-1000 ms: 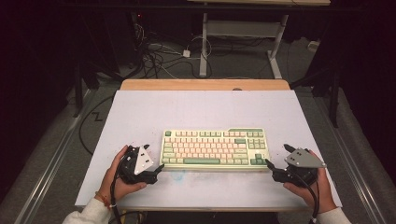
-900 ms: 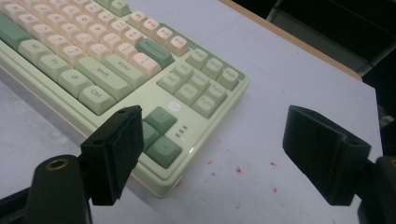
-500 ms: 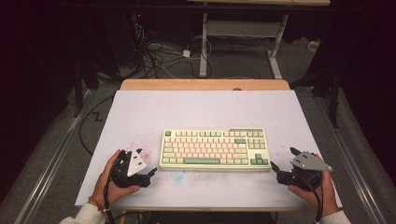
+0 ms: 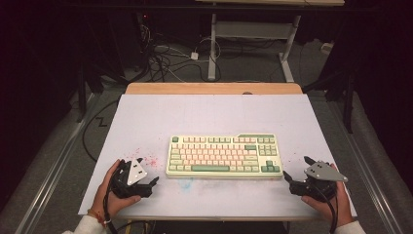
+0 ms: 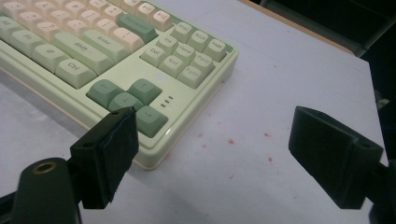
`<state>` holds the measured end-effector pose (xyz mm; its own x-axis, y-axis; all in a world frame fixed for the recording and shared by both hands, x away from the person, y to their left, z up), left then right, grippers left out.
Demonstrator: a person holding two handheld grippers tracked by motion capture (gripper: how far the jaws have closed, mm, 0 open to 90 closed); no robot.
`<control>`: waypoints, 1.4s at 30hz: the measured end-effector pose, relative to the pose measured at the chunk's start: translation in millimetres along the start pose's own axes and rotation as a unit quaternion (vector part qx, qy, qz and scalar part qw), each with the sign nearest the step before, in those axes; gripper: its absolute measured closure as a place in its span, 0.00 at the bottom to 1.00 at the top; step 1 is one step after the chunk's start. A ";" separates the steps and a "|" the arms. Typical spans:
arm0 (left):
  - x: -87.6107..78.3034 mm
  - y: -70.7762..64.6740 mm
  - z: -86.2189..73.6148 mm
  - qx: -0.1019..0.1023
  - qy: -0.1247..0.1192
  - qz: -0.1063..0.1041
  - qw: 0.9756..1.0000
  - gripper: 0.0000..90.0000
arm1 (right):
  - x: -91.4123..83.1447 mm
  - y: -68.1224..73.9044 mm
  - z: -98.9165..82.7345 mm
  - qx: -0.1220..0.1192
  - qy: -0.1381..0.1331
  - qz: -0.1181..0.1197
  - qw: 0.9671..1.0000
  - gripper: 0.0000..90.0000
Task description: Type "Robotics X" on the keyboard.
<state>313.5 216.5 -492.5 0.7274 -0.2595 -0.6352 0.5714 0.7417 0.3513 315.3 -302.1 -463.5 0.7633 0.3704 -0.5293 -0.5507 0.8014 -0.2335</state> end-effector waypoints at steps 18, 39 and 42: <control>-3.3 -3.1 1.4 0.002 -0.013 -0.003 1.000 0.17 | -4.5 7.7 4.8 -0.012 -0.008 0.002 1.000 0.18; -3.6 -4.2 1.8 0.005 -0.010 -0.001 1.000 0.17 | -3.6 9.1 5.0 -0.014 -0.007 0.003 1.000 0.18; -3.6 -4.3 2.0 0.004 -0.009 -0.001 1.000 0.17 | -3.5 9.3 5.3 -0.016 -0.007 0.002 1.000 0.18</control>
<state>309.2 213.0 -490.3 0.7333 -0.2727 -0.6228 0.5760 0.7358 0.3561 309.3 -293.4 -459.6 0.7658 0.3798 -0.5189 -0.5638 0.7846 -0.2578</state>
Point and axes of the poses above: each handheld gripper's, and its own axes: x roughly forward along the jaws, z roughly out of its top, y roughly to its left, the point moved 2 cm from there along x, roughly forward along the jaws, and after that the axes turned 6 degrees about z, right-handed, at the moved point
